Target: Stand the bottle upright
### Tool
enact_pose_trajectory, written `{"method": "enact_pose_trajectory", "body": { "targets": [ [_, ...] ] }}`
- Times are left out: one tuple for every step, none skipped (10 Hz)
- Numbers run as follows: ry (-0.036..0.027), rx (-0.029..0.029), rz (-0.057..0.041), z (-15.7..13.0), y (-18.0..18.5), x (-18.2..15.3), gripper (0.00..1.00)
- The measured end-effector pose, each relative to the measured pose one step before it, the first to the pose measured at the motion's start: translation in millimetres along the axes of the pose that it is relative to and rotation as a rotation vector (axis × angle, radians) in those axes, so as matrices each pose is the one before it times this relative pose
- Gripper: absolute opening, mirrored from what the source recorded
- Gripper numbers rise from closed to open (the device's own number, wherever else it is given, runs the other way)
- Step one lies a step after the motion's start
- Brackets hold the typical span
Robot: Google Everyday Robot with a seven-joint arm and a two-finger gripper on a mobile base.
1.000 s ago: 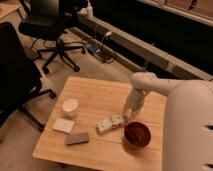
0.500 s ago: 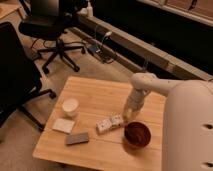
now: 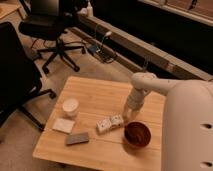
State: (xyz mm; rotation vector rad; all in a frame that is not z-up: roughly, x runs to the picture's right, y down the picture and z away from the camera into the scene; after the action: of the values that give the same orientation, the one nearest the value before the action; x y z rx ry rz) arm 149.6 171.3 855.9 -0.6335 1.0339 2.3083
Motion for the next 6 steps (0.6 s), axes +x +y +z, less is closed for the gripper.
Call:
{"method": "enact_pose_trajectory", "body": {
  "targets": [
    [0.00142,-0.00009,0.00950,0.72,-0.34,-0.90,0.50],
    [0.00029,0.00044,0.01005,0.69,-0.52,-0.99,0.50],
    [-0.00304,-0.00354,0.01122,0.85,0.36,-1.88,0.50],
    [-0.00169,-0.00024,0.00574,0.58,-0.33,-0.75,0.50],
    [-0.00204,-0.00126,0.00417,0.46,0.14,-0.51,0.50],
    [-0.00240,-0.00131,0.00495,0.93,0.29,-0.21,0.48]
  ]
}}
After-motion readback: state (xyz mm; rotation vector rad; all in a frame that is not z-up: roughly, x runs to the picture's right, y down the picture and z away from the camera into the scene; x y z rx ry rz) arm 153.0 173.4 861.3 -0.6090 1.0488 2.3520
